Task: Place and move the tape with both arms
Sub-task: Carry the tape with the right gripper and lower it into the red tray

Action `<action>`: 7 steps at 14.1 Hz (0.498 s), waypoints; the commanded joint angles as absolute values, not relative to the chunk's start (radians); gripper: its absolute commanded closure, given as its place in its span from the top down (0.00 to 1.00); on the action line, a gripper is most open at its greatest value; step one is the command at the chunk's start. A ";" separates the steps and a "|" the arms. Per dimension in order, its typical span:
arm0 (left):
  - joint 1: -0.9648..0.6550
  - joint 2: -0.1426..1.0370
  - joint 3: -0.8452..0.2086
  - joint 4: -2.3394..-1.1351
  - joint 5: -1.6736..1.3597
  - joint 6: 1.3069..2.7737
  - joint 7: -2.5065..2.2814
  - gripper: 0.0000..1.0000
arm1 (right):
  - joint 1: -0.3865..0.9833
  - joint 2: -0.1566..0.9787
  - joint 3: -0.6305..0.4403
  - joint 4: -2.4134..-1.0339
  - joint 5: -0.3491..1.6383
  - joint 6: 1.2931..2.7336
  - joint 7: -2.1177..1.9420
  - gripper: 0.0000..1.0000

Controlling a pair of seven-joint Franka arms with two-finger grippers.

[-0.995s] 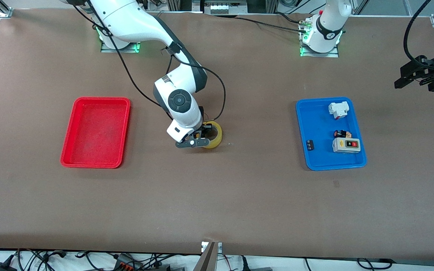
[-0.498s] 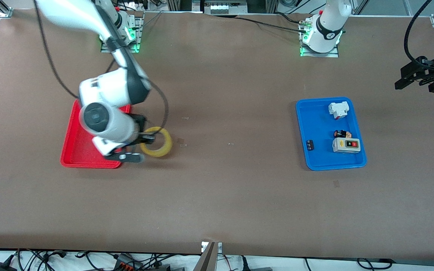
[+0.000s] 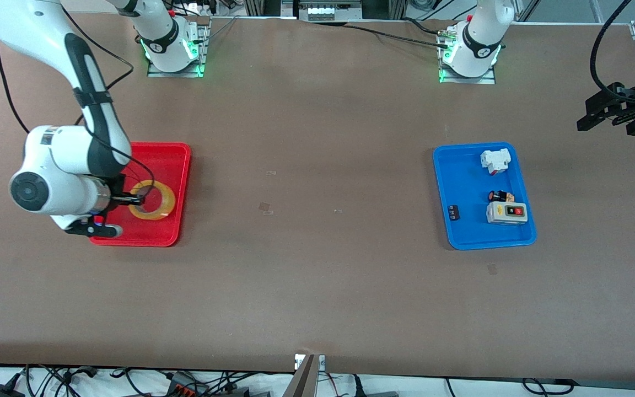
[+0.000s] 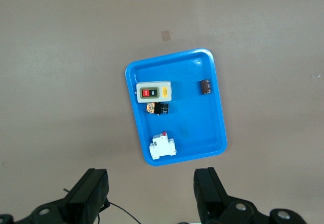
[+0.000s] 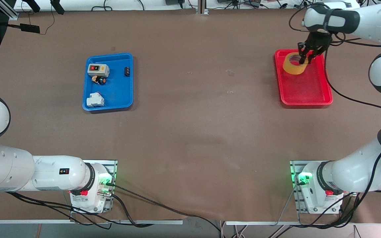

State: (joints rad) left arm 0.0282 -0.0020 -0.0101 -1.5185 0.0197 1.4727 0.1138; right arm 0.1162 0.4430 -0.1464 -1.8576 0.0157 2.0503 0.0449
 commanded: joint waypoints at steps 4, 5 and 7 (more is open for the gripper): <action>0.044 -0.008 -0.025 -1.525 0.018 1.473 0.126 1.00 | 0.057 0.357 -0.135 -2.043 0.000 2.181 -0.066 0.00; 0.044 -0.006 -0.025 -1.525 0.018 1.473 0.126 1.00 | 0.057 0.359 -0.135 -2.054 0.000 2.190 -0.066 0.00; 0.043 -0.006 -0.026 -1.523 0.018 1.473 0.124 1.00 | 0.063 0.359 -0.135 -2.059 -0.015 2.192 -0.066 0.01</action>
State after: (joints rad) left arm 0.0282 -0.0020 -0.0108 -1.5194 0.0197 1.4727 0.1138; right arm 0.0613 0.4048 -0.1409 -2.0155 0.0047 2.1743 -0.0450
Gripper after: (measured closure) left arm 0.000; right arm 0.793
